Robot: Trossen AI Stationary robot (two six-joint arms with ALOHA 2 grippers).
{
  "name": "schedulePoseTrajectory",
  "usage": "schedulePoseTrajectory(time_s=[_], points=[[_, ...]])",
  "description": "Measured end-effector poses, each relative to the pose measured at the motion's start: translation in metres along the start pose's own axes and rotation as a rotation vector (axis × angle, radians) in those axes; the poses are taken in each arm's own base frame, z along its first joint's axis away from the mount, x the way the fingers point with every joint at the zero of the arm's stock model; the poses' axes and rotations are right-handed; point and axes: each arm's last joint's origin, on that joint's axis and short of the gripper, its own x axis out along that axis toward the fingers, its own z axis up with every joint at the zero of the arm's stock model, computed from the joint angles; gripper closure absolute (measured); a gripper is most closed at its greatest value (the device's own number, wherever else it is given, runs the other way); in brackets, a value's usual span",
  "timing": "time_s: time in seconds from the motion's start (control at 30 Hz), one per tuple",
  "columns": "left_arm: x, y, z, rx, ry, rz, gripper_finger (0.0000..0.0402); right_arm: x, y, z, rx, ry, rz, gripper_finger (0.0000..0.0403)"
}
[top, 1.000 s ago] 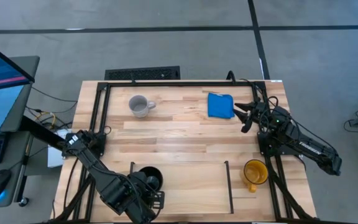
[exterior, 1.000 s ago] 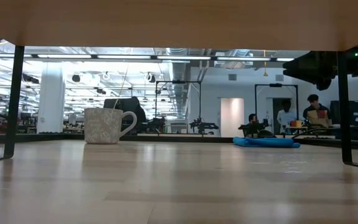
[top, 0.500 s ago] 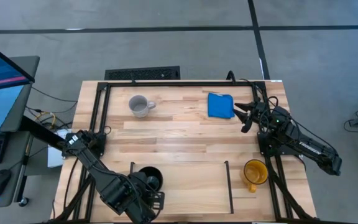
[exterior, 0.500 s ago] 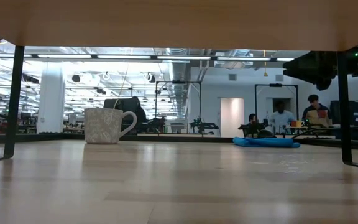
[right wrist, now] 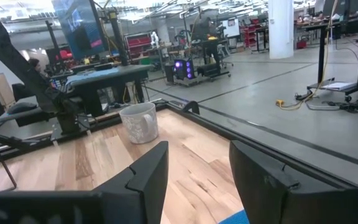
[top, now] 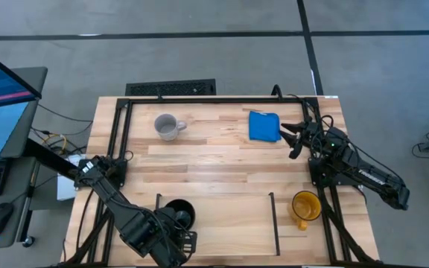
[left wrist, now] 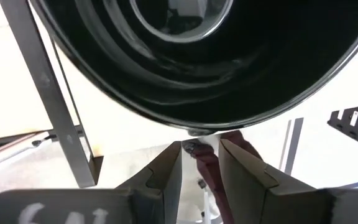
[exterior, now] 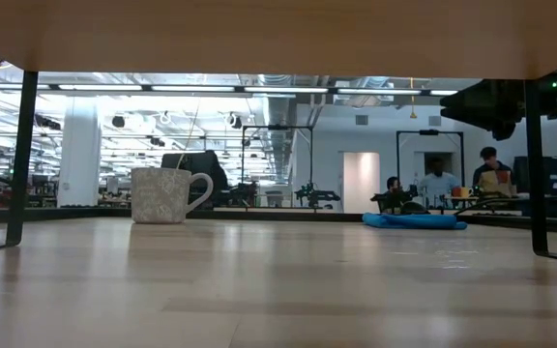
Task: Stack small to large cups/mugs on shelf
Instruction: Put the black mug on the shelf, then put the white mug on the shelf
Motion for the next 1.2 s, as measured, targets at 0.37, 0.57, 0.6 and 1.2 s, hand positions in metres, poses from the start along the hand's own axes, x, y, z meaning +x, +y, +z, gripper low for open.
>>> schedulePoseTrajectory(time_s=[0.37,0.57,0.6,1.2], points=[[-0.016,0.001,-0.002,0.015,0.003,-0.037,0.0232,0.0,0.0,0.0,0.0,0.0,0.0,0.021],[-0.049,0.007,-0.002,0.138,-0.207,-0.232,0.0208,0.0,0.0,0.0,0.001,0.0,0.0,0.021],[-0.054,0.008,-0.003,0.184,-0.262,-0.283,0.0208,0.0,0.0,0.0,0.001,0.0,0.0,0.0211],[-0.093,0.017,0.011,1.093,-0.889,-0.255,0.0207,-0.001,0.002,0.013,0.33,-0.131,0.044,0.0211]])
